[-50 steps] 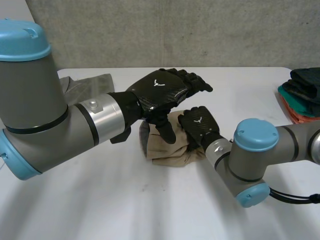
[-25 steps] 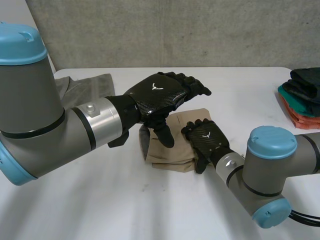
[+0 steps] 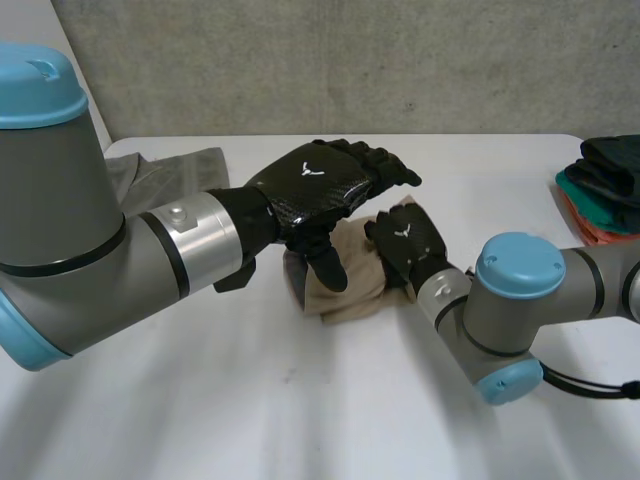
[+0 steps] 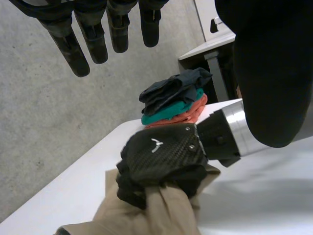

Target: Fold the laundry.

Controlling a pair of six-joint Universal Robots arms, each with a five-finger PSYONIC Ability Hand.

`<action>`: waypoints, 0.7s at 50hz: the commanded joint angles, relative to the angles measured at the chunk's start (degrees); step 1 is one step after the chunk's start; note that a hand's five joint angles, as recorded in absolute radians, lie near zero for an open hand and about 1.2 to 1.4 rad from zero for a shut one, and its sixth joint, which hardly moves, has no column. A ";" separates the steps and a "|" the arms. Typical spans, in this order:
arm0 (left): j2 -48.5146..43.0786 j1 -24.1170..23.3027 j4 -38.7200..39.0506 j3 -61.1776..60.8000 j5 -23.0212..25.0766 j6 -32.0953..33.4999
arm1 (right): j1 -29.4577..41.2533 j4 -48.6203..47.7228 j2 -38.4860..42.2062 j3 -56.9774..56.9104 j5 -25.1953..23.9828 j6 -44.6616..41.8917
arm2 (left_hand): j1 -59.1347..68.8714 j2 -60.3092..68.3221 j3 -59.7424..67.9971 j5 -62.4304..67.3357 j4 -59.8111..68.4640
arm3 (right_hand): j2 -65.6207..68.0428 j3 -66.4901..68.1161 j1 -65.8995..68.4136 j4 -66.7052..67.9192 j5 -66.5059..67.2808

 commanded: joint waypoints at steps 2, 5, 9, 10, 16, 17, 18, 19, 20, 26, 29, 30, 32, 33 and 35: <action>2.27 1.92 0.09 -0.10 -0.08 -0.17 | -3.92 -0.79 0.30 -7.86 -0.52 -0.10 | 4.27 3.45 3.36 2.91 3.78 | 12.46 13.95 25.00 13.91 19.94; 3.16 2.36 0.17 -0.19 -0.08 -0.61 | -6.46 -0.79 -0.05 -12.25 -1.48 -0.10 | 4.27 3.45 3.36 2.91 3.78 | 12.46 13.95 25.00 13.91 19.94; 4.82 3.15 0.17 -0.19 -0.08 -1.40 | -9.80 -2.54 -0.57 -17.52 -5.52 0.69 | 4.27 3.45 3.36 2.91 3.78 | 12.46 13.95 25.00 13.91 19.94; 5.09 3.33 0.17 -0.19 -0.08 -1.49 | -10.42 -3.42 -0.75 -18.67 -6.23 0.96 | 4.27 3.45 3.36 2.91 3.78 | 12.46 13.95 25.00 13.91 19.94; 6.15 4.03 0.26 -0.19 -0.08 -1.67 | -17.87 -10.27 -1.54 -27.27 -8.34 6.04 | 4.27 3.45 3.36 2.91 3.78 | 12.46 13.95 25.00 13.91 19.94; 6.24 3.95 0.26 -0.19 -0.08 -1.67 | -19.11 -10.63 -1.46 -28.34 -8.43 7.28 | 4.27 3.45 3.36 2.91 3.78 | 12.46 13.95 25.00 13.91 19.94; 6.24 3.94 0.26 -0.19 -0.08 -1.67 | -20.43 -10.81 -1.37 -29.56 -8.69 8.68 | 4.44 3.61 3.53 3.08 3.95 | 12.46 13.95 25.00 13.91 19.94; 6.24 3.94 0.26 -0.19 -0.08 -1.67 | -21.66 -10.89 -1.19 -30.88 -8.96 10.17 | 4.27 3.45 3.37 2.91 3.78 | 12.46 13.95 25.00 13.91 19.94; 6.24 3.94 0.26 -0.19 -0.08 -1.67 | -24.29 -11.24 -0.76 -33.16 -9.92 13.32 | 4.27 3.45 3.36 2.91 3.78 | 12.46 13.95 25.00 13.91 19.94; 6.24 3.86 0.26 -0.27 -0.08 -2.28 | -33.88 -11.77 3.20 -39.06 -16.33 23.18 | 4.27 3.45 3.36 2.91 3.78 | 12.46 13.95 25.00 13.91 19.94; 6.06 3.68 0.26 -0.27 -0.08 -2.46 | -38.89 -13.88 6.10 -40.47 -20.81 27.05 | 4.27 3.45 3.36 2.91 3.78 | 12.46 13.95 25.00 13.91 19.94; 6.06 3.59 0.26 -0.27 -0.08 -2.46 | -39.95 -14.93 7.15 -40.56 -21.96 27.93 | 4.44 3.61 3.53 3.08 3.95 | 12.46 13.95 25.00 13.91 19.94; 5.80 3.42 0.35 -0.27 -0.08 -2.37 | -42.85 -18.79 10.57 -40.65 -25.30 30.57 | 4.44 3.61 3.53 3.08 3.95 | 12.46 13.95 25.00 13.91 19.94; 5.62 3.42 0.35 -0.27 -0.08 -2.37 | -43.73 -20.37 11.63 -40.56 -26.35 31.54 | 4.44 3.61 3.53 3.08 3.95 | 12.46 13.95 25.00 13.91 19.94; 5.45 3.42 0.35 -0.27 -0.08 -2.37 | -46.27 -24.84 14.78 -40.22 -29.59 34.78 | 4.44 3.61 3.53 3.08 3.95 | 12.46 13.95 25.00 13.91 19.94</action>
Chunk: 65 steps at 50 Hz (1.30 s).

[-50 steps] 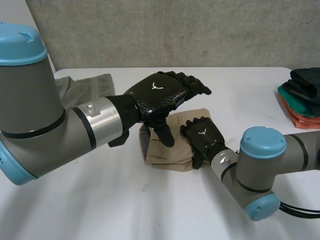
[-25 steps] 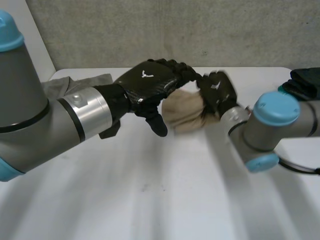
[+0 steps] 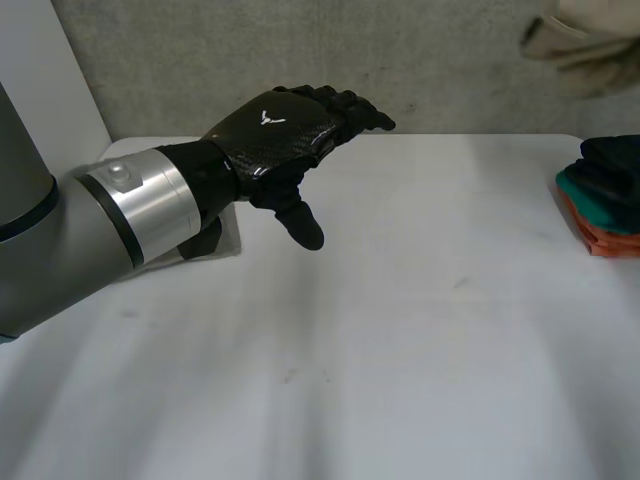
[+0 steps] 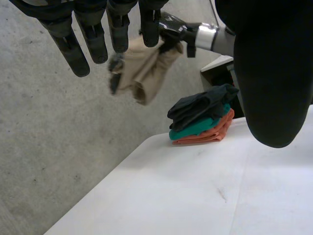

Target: Fold the laundry.

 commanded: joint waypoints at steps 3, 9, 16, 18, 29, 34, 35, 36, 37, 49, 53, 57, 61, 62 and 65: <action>-0.91 -0.33 0.07 -0.17 0.00 -0.01 | -10.51 -15.06 12.96 0.33 -11.76 10.25 | 4.61 3.78 3.70 3.25 4.11 | 12.45 12.10 21.19 11.76 15.64; -1.87 -0.42 0.07 -0.70 -0.08 0.42 | -15.00 -16.13 18.95 0.68 -15.64 10.88 | 4.94 4.12 4.03 3.58 4.45 | 12.45 12.10 21.19 11.76 15.64; -1.79 -0.51 0.07 -0.79 -0.17 0.51 | -17.99 -16.75 22.47 2.53 -23.90 10.18 | 5.11 4.29 4.20 3.75 4.62 | 12.45 12.10 21.19 11.76 15.64; -1.61 -0.51 0.07 -0.62 -0.17 0.51 | -18.08 -16.84 22.56 2.70 -24.60 10.18 | 5.11 4.29 4.20 3.75 4.62 | 12.45 12.10 21.19 11.76 15.64; -1.17 -1.65 0.07 0.26 -0.88 0.60 | -18.69 -10.96 8.69 13.59 -13.80 11.23 | 5.11 4.29 4.20 3.75 4.62 | -57.55 -57.90 -48.81 -58.24 -54.36; -0.38 -1.83 -0.02 0.09 -1.40 0.69 | -21.06 -2.97 -0.19 18.78 -13.53 11.14 | 5.11 4.29 4.20 3.75 4.62 | -57.55 -57.90 -48.81 -58.24 -54.36; -0.29 -1.92 -0.02 0.00 -1.40 0.60 | -23.24 1.40 -3.25 20.53 -13.62 10.36 | 5.11 4.29 4.20 3.75 4.62 | -57.55 -57.90 -48.81 -58.24 -54.36; -0.03 -2.09 -0.02 -0.26 -1.40 0.60 | -24.22 3.62 -4.76 21.24 -13.71 9.92 | 5.11 4.29 4.20 3.75 4.62 | -57.55 -57.90 -48.81 -58.24 -54.36; 0.06 -2.09 -0.02 -0.35 -1.40 0.69 | -25.19 5.56 -5.99 21.95 -13.71 9.30 | 5.11 4.29 4.20 3.75 4.62 | -57.55 -57.90 -48.81 -58.24 -54.36; 1.64 -1.65 -0.02 -1.49 -1.32 0.43 | -38.47 39.40 -15.84 17.75 -4.25 -21.97 | 5.11 4.29 4.20 3.75 4.62 | -57.55 -57.90 -48.81 -58.24 -54.36; 2.34 -1.04 0.15 -1.14 -1.49 0.34 | -37.51 39.95 -19.79 14.04 12.10 -31.38 | 5.11 4.29 4.20 3.75 4.62 | -57.55 -57.90 -48.81 -58.24 -54.36; 3.04 0.80 2.26 -0.53 -3.07 0.08 | -25.07 28.48 -24.53 15.87 16.27 -29.40 | 5.11 4.29 4.20 3.75 4.62 | -57.55 -57.90 -48.81 -58.24 -54.36; 4.36 3.88 7.08 -0.61 -10.69 -0.54 | -14.75 17.28 -34.81 26.85 12.49 -20.52 | 4.95 4.12 4.03 3.58 4.45 | -57.55 -57.90 -48.81 -58.24 -54.36; 4.54 4.49 8.05 -0.88 -12.90 -0.54 | -13.61 15.87 -36.57 28.79 11.44 -19.28 | 4.61 3.79 3.70 3.25 4.12 | -57.55 -57.90 -48.81 -58.24 -54.36; 4.80 6.78 12.53 -1.93 -20.28 0.16 | -5.81 7.10 -44.39 42.90 1.97 -12.08 | 4.44 3.62 3.53 3.08 3.95 | -57.55 -57.90 -48.81 -58.24 -54.36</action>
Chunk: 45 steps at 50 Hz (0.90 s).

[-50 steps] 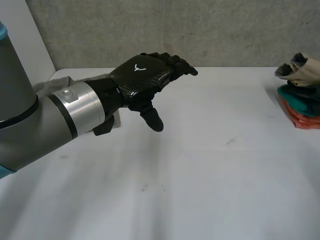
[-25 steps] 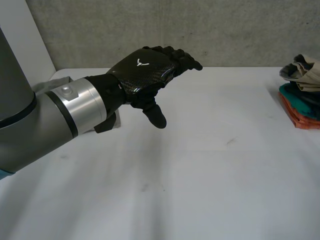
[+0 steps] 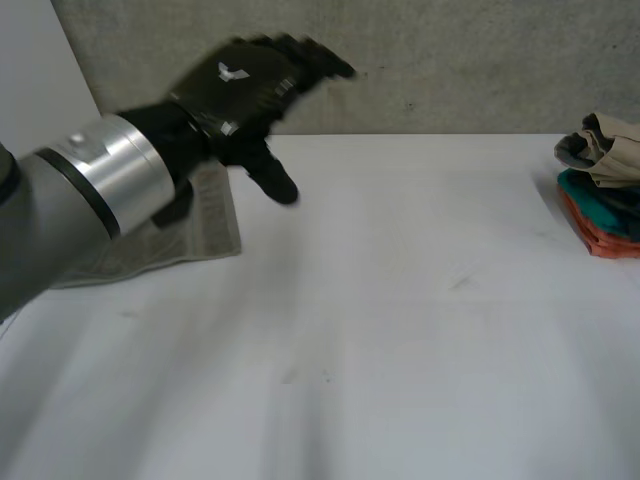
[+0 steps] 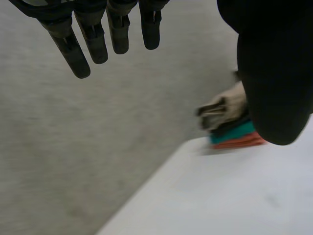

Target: Fold the laundry.

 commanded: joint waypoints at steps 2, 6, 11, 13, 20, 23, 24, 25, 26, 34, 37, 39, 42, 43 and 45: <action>0.79 8.59 11.00 -2.27 -16.36 0.59 | 19.33 -19.81 -17.08 27.56 -16.85 16.02 | 2.87 2.84 3.51 3.08 3.00 | -1.97 -2.38 -2.18 -3.62 -3.61; -2.70 16.75 13.56 -4.30 -15.24 5.31 | 32.52 -19.92 -17.97 38.82 -23.90 15.06 | 3.04 3.00 3.68 3.25 3.17 | -1.97 -2.38 -2.18 -3.62 -3.61; -12.73 25.29 14.00 -3.51 -10.84 15.43 | 37.46 -11.75 -15.78 44.46 -23.03 8.39 | 2.87 2.84 3.51 3.08 3.01 | -1.97 -2.38 -2.18 -3.62 -3.61; -15.89 27.06 13.56 -2.55 -8.74 18.94 | 38.07 -6.50 -13.50 45.42 -21.63 3.92 | 3.04 3.00 3.68 3.24 3.17 | -1.97 -2.38 -2.18 -3.62 -3.61; -26.89 30.93 6.36 -0.35 -0.38 30.20 | 41.41 2.41 -5.07 46.57 -14.07 -7.26 | 3.71 3.68 4.35 3.92 3.85 | -1.97 -2.38 -2.18 -3.62 -3.61; -27.60 32.60 4.68 -0.17 0.15 32.14 | 41.41 2.33 -4.18 47.45 -12.65 -8.06 | 4.38 4.35 5.02 4.59 4.52 | -1.97 -2.38 -2.18 -3.62 -3.61; -27.68 32.95 4.86 -0.08 0.15 32.32 | 41.41 2.06 -4.00 48.15 -12.48 -8.24 | 4.72 4.68 5.36 4.92 4.85 | -1.97 -2.38 -2.18 -3.62 -3.61; -27.86 33.39 5.30 0.01 0.07 32.32 | 41.41 1.89 -4.00 48.41 -12.39 -8.24 | 4.72 4.69 5.36 4.93 4.86 | -1.97 -2.38 -2.18 -3.62 -3.61; -28.12 34.09 6.52 0.09 -0.20 32.41 | 41.41 1.71 -3.82 48.59 -12.39 -8.15 | 5.22 5.19 5.86 5.43 5.36 | -1.97 -2.38 -2.18 -3.62 -3.61; -32.60 34.80 17.95 2.11 -7.22 33.02 | 41.06 0.57 -3.38 49.56 -12.48 -7.97 | 5.56 5.53 6.21 5.77 5.70 | -1.97 -2.38 -2.18 -3.62 -3.61; -36.03 34.89 20.24 5.01 -8.99 33.90 | 41.06 0.48 -3.38 49.82 -12.56 -7.97 | 5.06 5.03 5.70 5.27 5.19 | -1.97 -2.38 -2.18 -3.62 -3.61; -38.48 35.41 20.42 7.63 -9.16 34.95 | 41.06 0.48 -3.38 49.91 -12.56 -7.97 | 4.89 4.86 5.53 5.10 5.02 | -1.97 -2.38 -2.18 -3.62 -3.61; -41.48 36.90 20.07 10.55 -9.43 36.01 | 41.06 0.48 -3.38 49.82 -12.56 -8.06 | 5.23 5.19 5.87 5.43 5.36 | -1.97 -2.38 -2.18 -3.62 -3.61; -42.18 37.26 19.98 11.16 -9.43 36.27 | 40.98 0.48 -3.38 49.91 -12.56 -8.06 | 5.23 5.19 5.87 5.43 5.36 | -1.97 -2.38 -2.18 -3.62 -3.61; -44.46 37.87 19.80 13.09 -9.43 36.36 | 41.06 0.48 -3.38 49.82 -12.56 -8.06 | 5.90 5.86 6.54 6.10 6.03 | -1.97 -2.38 -2.18 -3.62 -3.61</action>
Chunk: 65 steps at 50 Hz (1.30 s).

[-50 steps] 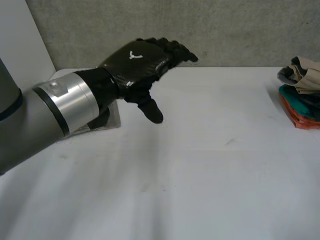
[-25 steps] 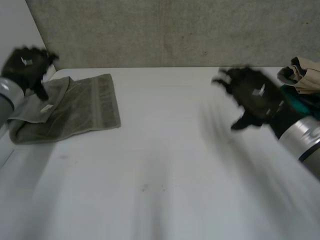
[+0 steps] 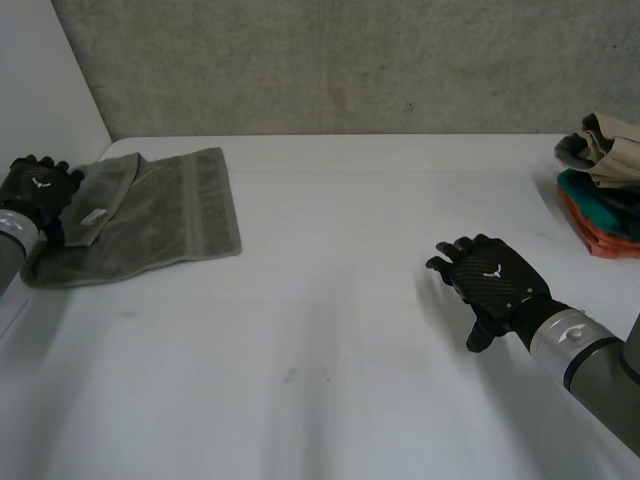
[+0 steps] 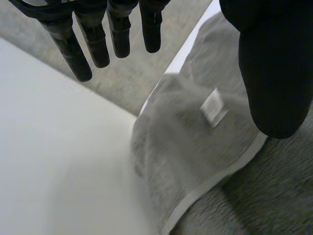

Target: Fold the laundry.

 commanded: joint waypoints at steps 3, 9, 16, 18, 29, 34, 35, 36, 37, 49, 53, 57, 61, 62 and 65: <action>-9.64 2.30 -0.77 9.48 -0.41 1.75 | -0.07 -0.01 -0.03 -0.07 -0.03 -0.07 | 6.87 6.54 6.98 6.39 6.64 | -1.97 -2.22 -2.17 -3.62 -3.61; -12.55 2.38 -0.95 13.88 -0.15 1.75 | -0.07 0.07 -0.03 -0.07 0.06 -0.07 | 34.71 34.39 34.82 34.23 34.49 | -1.97 -2.22 -2.17 -3.62 -3.61; -12.03 0.80 0.19 13.98 -0.58 -0.71 | -0.07 -0.02 -0.03 0.02 0.50 -0.07 | 65.06 64.74 65.17 64.58 64.84 | -1.97 -2.22 -2.17 -3.62 -3.61; -9.94 -1.03 0.19 12.67 -0.67 -2.81 | -0.07 -0.02 -0.03 0.02 0.59 -0.07 | 65.06 64.74 65.17 64.58 64.84 | -1.97 -2.22 -2.17 -3.62 -3.61; 8.15 -9.98 0.28 2.22 -0.32 -25.82 | -0.77 -0.19 -0.21 -0.07 0.68 0.01 | 65.06 64.74 65.17 64.58 64.84 | -1.97 -2.22 -2.17 -3.62 -3.61; 18.10 -18.26 0.90 -3.16 -0.06 -32.26 | -1.12 -0.28 -0.65 -0.16 0.85 0.10 | 65.06 64.74 65.17 64.58 64.84 | -1.97 -2.22 -2.17 -3.62 -3.61; 19.07 -19.49 0.99 -3.60 -0.06 -32.79 | -1.12 -0.28 -0.74 -0.25 0.94 0.10 | 65.06 64.74 65.17 64.58 64.84 | -1.97 -2.22 -2.17 -3.62 -3.61; 19.87 -20.55 1.07 -3.95 -0.06 -33.14 | -1.12 -0.28 -0.82 -0.16 1.03 0.10 | 65.06 64.74 65.17 64.58 64.84 | -1.97 -2.22 -2.17 -3.62 -3.61; 20.74 -22.73 1.60 -3.96 -0.58 -33.23 | -1.12 -0.28 -0.91 -0.16 1.20 0.10 | 65.06 64.74 65.17 64.58 64.84 | -1.97 -2.22 -2.17 -3.62 -3.61; 8.72 -11.98 2.92 -2.03 -8.23 -6.47 | -2.97 -0.10 -1.62 -0.69 1.20 0.37 | -0.69 -1.01 -0.58 -1.17 -0.91 | -1.97 -2.22 -2.17 -3.62 -3.61; 4.50 -6.15 1.96 -1.24 -7.00 -0.28 | -2.88 -0.10 -1.53 -0.69 1.20 0.37 | 0.15 -0.17 0.26 -0.32 -0.07 | -1.97 -2.22 -2.17 -3.62 -3.61; 0.54 -2.81 0.29 2.19 -3.23 0.16 | -2.88 -0.02 -1.44 -0.51 1.20 0.37 | 1.16 0.84 1.27 0.68 0.93 | -1.97 -2.22 -2.17 -3.62 -3.61; -3.32 -0.35 -1.82 5.27 0.99 0.34 | -2.88 -0.02 -1.44 -0.42 1.03 0.37 | 4.52 4.20 4.63 4.05 4.30 | -1.97 -2.22 -2.17 -3.62 -3.61; -4.02 0.18 -2.00 5.97 1.61 0.34 | -2.97 -0.02 -1.44 -0.42 1.03 0.37 | 5.03 4.71 5.14 4.55 4.80 | -1.97 -2.22 -2.17 -3.62 -3.61; -6.49 1.59 -2.00 8.17 2.67 0.34 | -2.97 -0.02 -1.44 -0.42 0.85 0.37 | 7.55 7.23 7.66 7.08 7.33 | -1.97 -2.22 -2.17 -3.62 -3.61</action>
